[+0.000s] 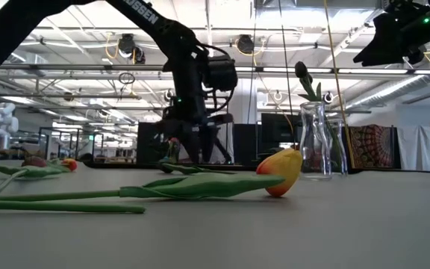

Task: Sort flowers into vase by color
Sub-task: Put the top black tulip into the top transparent vase

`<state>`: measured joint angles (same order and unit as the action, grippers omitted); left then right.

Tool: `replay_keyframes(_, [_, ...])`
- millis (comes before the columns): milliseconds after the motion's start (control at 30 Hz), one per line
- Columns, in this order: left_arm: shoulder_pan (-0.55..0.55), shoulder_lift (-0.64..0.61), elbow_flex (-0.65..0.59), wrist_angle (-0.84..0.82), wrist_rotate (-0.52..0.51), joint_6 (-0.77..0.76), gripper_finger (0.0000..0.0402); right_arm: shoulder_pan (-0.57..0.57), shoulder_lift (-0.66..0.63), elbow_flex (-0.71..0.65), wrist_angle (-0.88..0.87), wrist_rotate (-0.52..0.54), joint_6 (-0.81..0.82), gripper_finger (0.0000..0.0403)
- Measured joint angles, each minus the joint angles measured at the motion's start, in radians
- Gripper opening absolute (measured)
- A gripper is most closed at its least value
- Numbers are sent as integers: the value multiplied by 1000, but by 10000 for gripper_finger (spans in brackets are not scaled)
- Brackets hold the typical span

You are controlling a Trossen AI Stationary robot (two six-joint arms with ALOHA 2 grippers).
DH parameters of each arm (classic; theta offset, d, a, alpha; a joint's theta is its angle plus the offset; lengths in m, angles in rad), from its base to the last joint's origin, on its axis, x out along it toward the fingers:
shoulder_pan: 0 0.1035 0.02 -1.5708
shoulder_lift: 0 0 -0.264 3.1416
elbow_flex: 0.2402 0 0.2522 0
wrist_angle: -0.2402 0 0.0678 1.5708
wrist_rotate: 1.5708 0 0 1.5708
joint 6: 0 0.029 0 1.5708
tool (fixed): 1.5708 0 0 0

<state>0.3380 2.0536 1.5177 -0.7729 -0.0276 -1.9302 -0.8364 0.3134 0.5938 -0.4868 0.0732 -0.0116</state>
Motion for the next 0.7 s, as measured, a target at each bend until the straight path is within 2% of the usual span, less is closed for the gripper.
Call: replay_keyframes(700, [43,8,1,9,-2,0,132,0,0,0,0,0,0,205])
